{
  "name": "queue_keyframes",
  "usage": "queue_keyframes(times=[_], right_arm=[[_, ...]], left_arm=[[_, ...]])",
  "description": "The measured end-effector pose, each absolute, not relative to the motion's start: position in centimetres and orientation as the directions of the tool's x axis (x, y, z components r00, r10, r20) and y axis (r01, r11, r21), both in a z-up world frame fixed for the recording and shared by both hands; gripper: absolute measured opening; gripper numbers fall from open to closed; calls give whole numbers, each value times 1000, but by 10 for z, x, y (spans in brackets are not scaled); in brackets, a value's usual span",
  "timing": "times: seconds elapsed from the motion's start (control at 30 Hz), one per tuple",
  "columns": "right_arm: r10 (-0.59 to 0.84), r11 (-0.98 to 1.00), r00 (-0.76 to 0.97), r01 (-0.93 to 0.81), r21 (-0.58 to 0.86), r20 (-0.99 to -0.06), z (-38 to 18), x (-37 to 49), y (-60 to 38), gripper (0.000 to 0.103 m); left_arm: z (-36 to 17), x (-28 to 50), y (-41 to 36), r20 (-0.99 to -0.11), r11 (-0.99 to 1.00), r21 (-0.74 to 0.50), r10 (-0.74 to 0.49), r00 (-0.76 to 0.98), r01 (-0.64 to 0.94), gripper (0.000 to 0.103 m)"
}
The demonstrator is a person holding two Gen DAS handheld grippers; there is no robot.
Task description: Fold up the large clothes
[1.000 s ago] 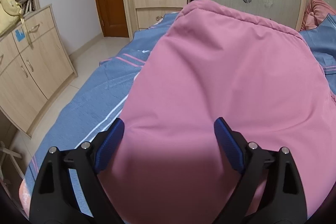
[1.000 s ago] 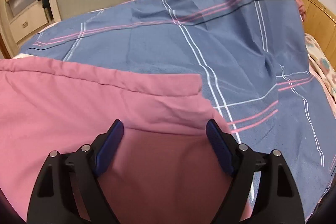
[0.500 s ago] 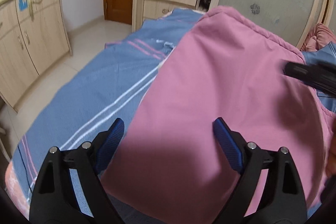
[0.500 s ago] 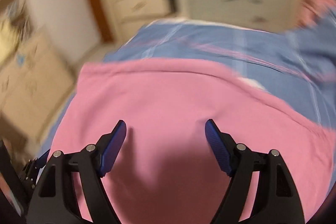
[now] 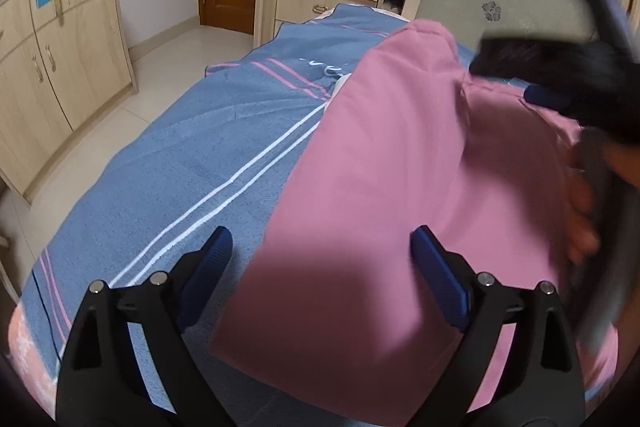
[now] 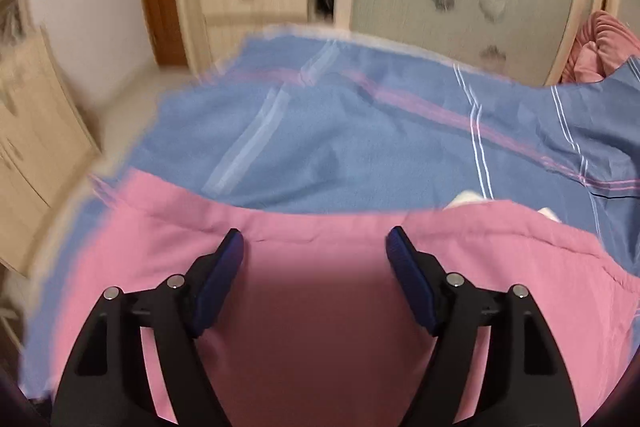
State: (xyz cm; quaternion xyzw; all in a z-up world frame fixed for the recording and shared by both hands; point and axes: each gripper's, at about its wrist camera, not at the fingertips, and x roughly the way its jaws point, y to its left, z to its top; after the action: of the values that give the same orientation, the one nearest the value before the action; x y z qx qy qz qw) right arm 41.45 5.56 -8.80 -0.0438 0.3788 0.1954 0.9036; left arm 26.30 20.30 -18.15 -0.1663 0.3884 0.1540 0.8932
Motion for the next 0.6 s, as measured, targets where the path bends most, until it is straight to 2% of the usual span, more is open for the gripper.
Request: queue_keyframes(times=[0.1, 0.23, 0.3, 0.4, 0.47, 0.6], right_arm=[[387, 869, 550, -487, 93, -740, -86, 397, 77, 76], [280, 869, 514, -494, -13, -811, -125, 414, 109, 76], [273, 879, 493, -476, 7, -826, -141, 429, 108, 77], [415, 872, 488, -454, 183, -768, -120, 427, 79, 75], [451, 869, 528, -444, 219, -719, -99, 411, 50, 75], [321, 939, 677, -316, 132, -662, -64, 362, -27, 75]], left_arm=[[-182, 263, 201, -749, 891, -181, 150, 646, -417, 94], [-183, 262, 198, -751, 893, -167, 159, 641, -418, 94], [-185, 263, 199, -752, 895, -173, 149, 642, -410, 94], [-181, 261, 198, -740, 903, -164, 154, 654, -398, 93], [-166, 255, 193, -684, 910, -151, 186, 705, -387, 92], [-139, 242, 163, -559, 954, -100, 181, 809, -283, 92]])
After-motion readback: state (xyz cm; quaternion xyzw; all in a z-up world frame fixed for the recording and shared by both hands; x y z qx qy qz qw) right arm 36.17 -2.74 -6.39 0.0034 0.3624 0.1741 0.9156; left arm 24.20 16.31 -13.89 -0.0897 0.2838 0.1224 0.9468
